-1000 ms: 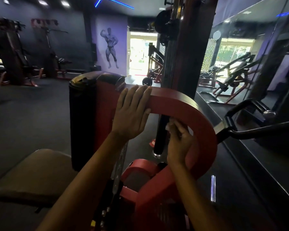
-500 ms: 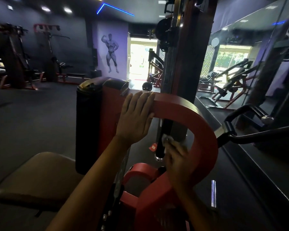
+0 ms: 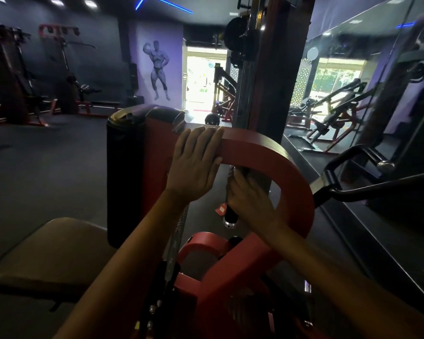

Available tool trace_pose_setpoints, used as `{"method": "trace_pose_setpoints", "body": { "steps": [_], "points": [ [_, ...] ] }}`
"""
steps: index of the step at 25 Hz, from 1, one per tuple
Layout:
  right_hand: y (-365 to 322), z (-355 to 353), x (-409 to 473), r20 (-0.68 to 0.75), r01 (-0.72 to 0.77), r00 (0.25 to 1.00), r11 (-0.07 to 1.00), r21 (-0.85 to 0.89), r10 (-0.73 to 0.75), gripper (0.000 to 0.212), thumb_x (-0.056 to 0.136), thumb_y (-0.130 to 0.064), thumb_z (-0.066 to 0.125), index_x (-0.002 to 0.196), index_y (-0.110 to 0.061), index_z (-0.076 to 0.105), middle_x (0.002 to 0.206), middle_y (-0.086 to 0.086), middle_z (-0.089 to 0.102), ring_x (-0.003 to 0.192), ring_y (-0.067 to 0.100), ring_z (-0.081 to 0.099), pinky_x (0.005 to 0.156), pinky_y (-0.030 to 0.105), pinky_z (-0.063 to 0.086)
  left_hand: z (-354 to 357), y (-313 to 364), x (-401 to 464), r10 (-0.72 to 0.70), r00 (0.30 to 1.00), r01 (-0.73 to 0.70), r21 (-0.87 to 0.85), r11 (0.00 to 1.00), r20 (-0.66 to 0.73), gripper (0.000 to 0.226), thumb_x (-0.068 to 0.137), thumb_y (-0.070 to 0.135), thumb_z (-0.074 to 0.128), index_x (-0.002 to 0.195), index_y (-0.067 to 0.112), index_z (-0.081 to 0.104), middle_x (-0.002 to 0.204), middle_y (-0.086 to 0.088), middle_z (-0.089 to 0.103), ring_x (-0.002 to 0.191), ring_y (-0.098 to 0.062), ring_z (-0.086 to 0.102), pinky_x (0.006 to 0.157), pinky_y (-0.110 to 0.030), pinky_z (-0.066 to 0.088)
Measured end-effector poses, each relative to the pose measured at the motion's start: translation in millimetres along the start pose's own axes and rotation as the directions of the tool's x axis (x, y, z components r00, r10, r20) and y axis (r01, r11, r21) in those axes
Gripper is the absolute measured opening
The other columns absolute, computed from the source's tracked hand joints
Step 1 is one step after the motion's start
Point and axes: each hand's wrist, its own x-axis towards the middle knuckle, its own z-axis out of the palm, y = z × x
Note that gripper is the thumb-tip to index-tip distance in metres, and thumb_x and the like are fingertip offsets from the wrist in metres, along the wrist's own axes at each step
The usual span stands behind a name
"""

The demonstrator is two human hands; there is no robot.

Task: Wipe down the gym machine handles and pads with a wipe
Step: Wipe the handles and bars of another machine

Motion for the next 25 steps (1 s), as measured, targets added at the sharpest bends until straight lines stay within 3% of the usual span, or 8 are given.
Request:
{"method": "trace_pose_setpoints", "body": {
  "steps": [5, 8, 10, 12, 15, 18, 21, 25],
  "points": [
    [-50.0, 11.9, -26.0, 0.099, 0.074, 0.992, 0.997, -0.012, -0.073, 0.006, 0.072, -0.015, 0.071, 0.071, -0.01, 0.074, 0.082, 0.008, 0.073, 0.097, 0.023, 0.067, 0.098, 0.035, 0.046, -2.9, 0.5, -0.5, 0.001, 1.0, -0.001, -0.006, 1.0, 0.026, 0.051, 0.096, 0.031, 0.042, 0.141, 0.008, 0.038, 0.135, -0.014, 0.05, 0.127, -0.029, 0.039, 0.115, -0.042, 0.015],
    [-84.4, 24.7, -58.0, 0.28, 0.177, 0.948, 0.981, -0.08, -0.148, 0.024, 0.085, -0.004, 0.055, 0.069, -0.009, 0.073, 0.084, 0.008, 0.073, 0.098, 0.023, 0.067, 0.101, 0.035, 0.044, -6.9, 0.7, -0.8, -0.003, 0.999, 0.002, 0.006, 1.0, 0.048, 0.051, 0.096, 0.031, 0.042, 0.142, 0.008, 0.038, 0.134, -0.013, 0.05, 0.126, -0.03, 0.041, 0.114, -0.044, 0.019],
    [-80.8, 20.8, -52.4, 0.186, 0.136, 0.976, 0.987, -0.091, -0.117, 0.032, 0.089, 0.002, 0.05, 0.069, -0.009, 0.073, 0.082, 0.008, 0.073, 0.095, 0.023, 0.068, 0.094, 0.031, 0.049, -7.6, 1.3, -0.6, -0.005, 0.998, 0.004, 0.007, 1.0, 0.064, 0.051, 0.096, 0.032, 0.04, 0.142, 0.008, 0.038, 0.134, -0.013, 0.05, 0.125, -0.031, 0.042, 0.114, -0.044, 0.018],
    [-48.3, 8.5, -22.5, 0.035, 0.074, 0.997, 0.997, 0.0, -0.074, 0.018, 0.078, 0.003, 0.061, 0.072, -0.005, 0.075, 0.082, 0.012, 0.073, 0.091, 0.023, 0.069, 0.088, 0.03, 0.052, -5.7, 2.2, 0.4, -0.01, 0.998, 0.01, 0.001, 1.0, 0.054, 0.051, 0.096, 0.031, 0.041, 0.141, 0.008, 0.04, 0.133, -0.014, 0.05, 0.125, -0.03, 0.041, 0.114, -0.044, 0.018],
    [9.7, -7.4, 13.5, -0.115, 0.142, 0.982, 0.988, -0.065, -0.149, 0.011, 0.075, -0.013, 0.067, 0.078, -0.007, 0.076, 0.086, 0.01, 0.073, 0.096, 0.024, 0.067, 0.101, 0.037, 0.04, -2.7, 3.2, -0.7, -0.01, 1.0, 0.01, -0.014, 1.0, 0.005, 0.05, 0.094, 0.029, 0.044, 0.139, 0.006, 0.04, 0.132, -0.016, 0.051, 0.125, -0.03, 0.038, 0.113, -0.044, 0.017],
    [19.1, -6.0, 17.7, 0.015, 0.142, 0.99, 0.987, -0.072, -0.141, 0.015, 0.069, -0.024, 0.077, 0.074, -0.011, 0.076, 0.083, 0.006, 0.074, 0.097, 0.021, 0.066, 0.106, 0.039, 0.028, -2.9, 2.6, -0.8, 0.0, 1.0, 0.001, -0.011, 1.0, 0.014, 0.051, 0.094, 0.03, 0.042, 0.139, 0.007, 0.038, 0.132, -0.017, 0.05, 0.125, -0.03, 0.037, 0.113, -0.042, 0.015],
    [-8.0, -4.9, 5.9, 0.031, 0.091, 0.995, 0.993, 0.07, -0.094, 0.013, 0.057, -0.017, 0.083, 0.063, -0.01, 0.075, 0.069, 0.005, 0.072, 0.08, 0.018, 0.069, 0.096, 0.033, 0.044, -6.8, 2.3, -0.6, -0.008, 0.999, 0.008, 0.0, 1.0, 0.053, 0.051, 0.095, 0.03, 0.041, 0.14, 0.008, 0.037, 0.131, -0.016, 0.05, 0.124, -0.03, 0.038, 0.113, -0.043, 0.017],
    [-43.8, 16.3, -30.0, 0.053, 0.057, 0.997, 0.992, 0.115, -0.064, 0.018, 0.074, 0.0, 0.057, 0.079, -0.002, 0.074, 0.083, 0.012, 0.073, 0.086, 0.021, 0.069, 0.089, 0.03, 0.051, -16.6, 3.0, 0.5, -0.006, 0.992, 0.007, -0.006, 1.0, 0.126, 0.051, 0.096, 0.03, 0.042, 0.142, 0.009, 0.035, 0.135, -0.013, 0.048, 0.125, -0.029, 0.04, 0.114, -0.044, 0.019]
  ]
}}
